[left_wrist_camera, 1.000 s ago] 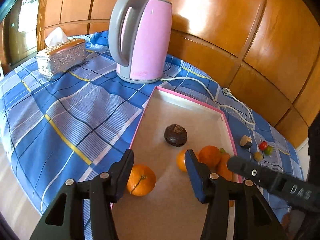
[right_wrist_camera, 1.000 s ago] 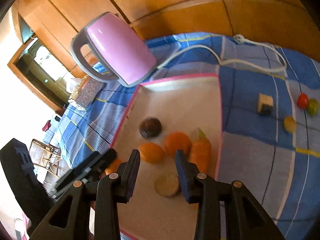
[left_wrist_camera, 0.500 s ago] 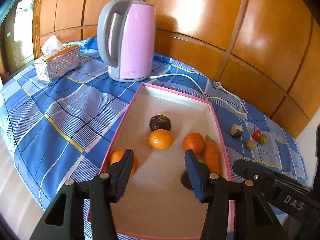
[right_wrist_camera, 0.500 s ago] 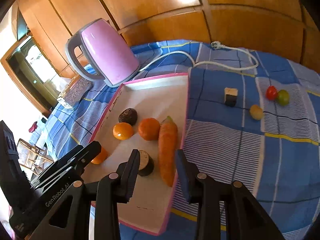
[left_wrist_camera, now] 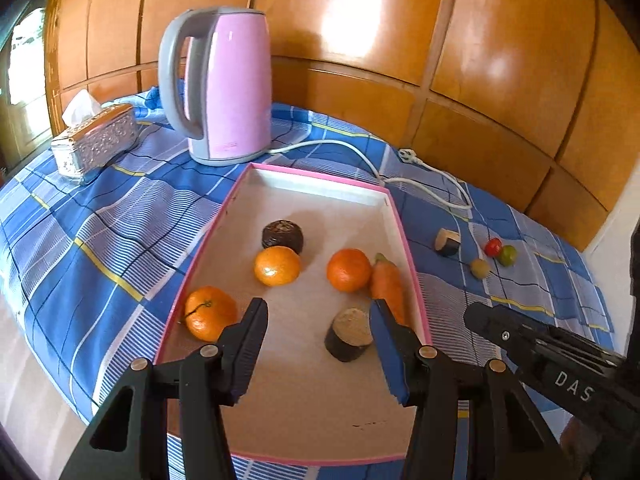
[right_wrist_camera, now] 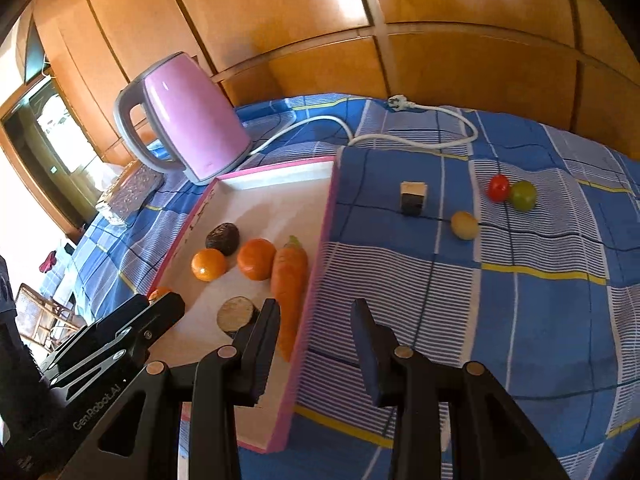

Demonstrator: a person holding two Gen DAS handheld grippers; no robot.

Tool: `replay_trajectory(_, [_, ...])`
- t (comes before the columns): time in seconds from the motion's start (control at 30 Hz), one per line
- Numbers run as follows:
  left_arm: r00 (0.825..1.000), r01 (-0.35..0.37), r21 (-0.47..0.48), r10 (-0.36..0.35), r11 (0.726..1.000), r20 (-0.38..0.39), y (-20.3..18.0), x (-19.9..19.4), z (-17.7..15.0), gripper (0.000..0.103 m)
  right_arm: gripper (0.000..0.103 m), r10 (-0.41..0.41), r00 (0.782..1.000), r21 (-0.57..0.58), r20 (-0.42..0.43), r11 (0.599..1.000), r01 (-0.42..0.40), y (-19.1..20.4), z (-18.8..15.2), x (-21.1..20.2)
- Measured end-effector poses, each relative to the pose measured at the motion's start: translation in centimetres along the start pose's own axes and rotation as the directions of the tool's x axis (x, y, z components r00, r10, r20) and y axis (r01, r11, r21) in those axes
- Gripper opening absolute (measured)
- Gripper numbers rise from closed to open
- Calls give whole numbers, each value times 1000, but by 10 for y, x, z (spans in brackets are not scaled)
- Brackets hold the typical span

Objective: Organize fruits
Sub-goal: 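Withdraw both open grippers from the tray toward the wooden cube and ball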

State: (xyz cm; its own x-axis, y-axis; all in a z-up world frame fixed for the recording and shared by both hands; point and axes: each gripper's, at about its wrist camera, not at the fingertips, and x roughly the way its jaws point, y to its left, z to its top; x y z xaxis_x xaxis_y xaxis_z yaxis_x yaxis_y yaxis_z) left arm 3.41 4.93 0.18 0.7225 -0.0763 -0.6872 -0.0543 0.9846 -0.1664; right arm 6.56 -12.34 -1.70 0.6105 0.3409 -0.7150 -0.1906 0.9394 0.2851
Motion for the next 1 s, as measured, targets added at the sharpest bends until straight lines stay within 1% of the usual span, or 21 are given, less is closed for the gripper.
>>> replay_trajectory(0.2, [1000,21,26,-21,999,-10,-14,1,-3,53,37,-30,1000,34,4,999,30,-17,-4,-4])
replay_trajectory(0.63, [996,88,109,-84,990,-38,-57,11,-7,53,37,-119,993,153,12,981,116,-73,-11,-15])
replay_trajectory(0.87, [993,109,136,-102,985,-60,-74,20,-8,53,37,-150,989,195,3,970,146,-95,-15,-16])
replay_trajectory(1.0, [991,124,154,-114,980,-73,-84,25,-7,50,37,-158,987,205,-4,966,155,-102,-16,-14])
